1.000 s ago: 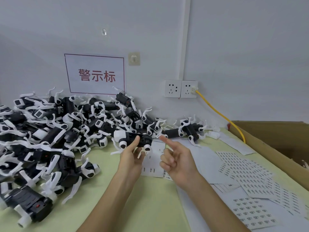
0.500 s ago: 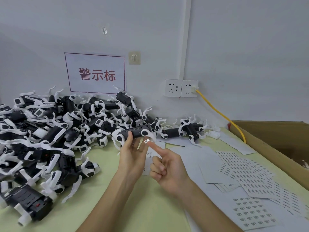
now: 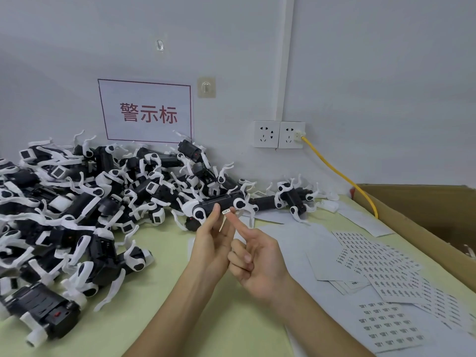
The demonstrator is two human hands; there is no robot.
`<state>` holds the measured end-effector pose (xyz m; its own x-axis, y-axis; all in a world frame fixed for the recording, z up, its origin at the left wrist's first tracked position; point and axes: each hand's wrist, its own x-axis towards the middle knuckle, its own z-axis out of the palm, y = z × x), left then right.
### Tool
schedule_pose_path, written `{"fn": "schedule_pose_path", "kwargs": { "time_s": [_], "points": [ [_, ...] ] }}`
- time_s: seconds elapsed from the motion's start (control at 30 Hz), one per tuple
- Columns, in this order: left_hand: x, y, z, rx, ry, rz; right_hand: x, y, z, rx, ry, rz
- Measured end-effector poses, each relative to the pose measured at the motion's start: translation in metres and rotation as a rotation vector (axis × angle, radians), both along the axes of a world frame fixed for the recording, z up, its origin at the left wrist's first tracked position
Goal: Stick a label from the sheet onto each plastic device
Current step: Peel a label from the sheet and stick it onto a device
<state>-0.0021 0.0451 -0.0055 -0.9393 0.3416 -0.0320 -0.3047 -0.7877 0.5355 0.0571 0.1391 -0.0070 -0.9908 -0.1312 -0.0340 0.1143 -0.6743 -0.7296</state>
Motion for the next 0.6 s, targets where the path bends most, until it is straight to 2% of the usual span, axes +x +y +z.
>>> {"fn": "schedule_pose_path", "kwargs": {
  "time_s": [0.23,0.6],
  "points": [
    [0.006,0.001,0.001,-0.073,0.041,-0.129,0.000,0.003,0.001,-0.010,0.014,-0.016],
    [0.012,0.003,0.006,-0.127,0.108,-0.146,0.000,0.002,0.001,-0.034,0.012,-0.046]
  ]
}}
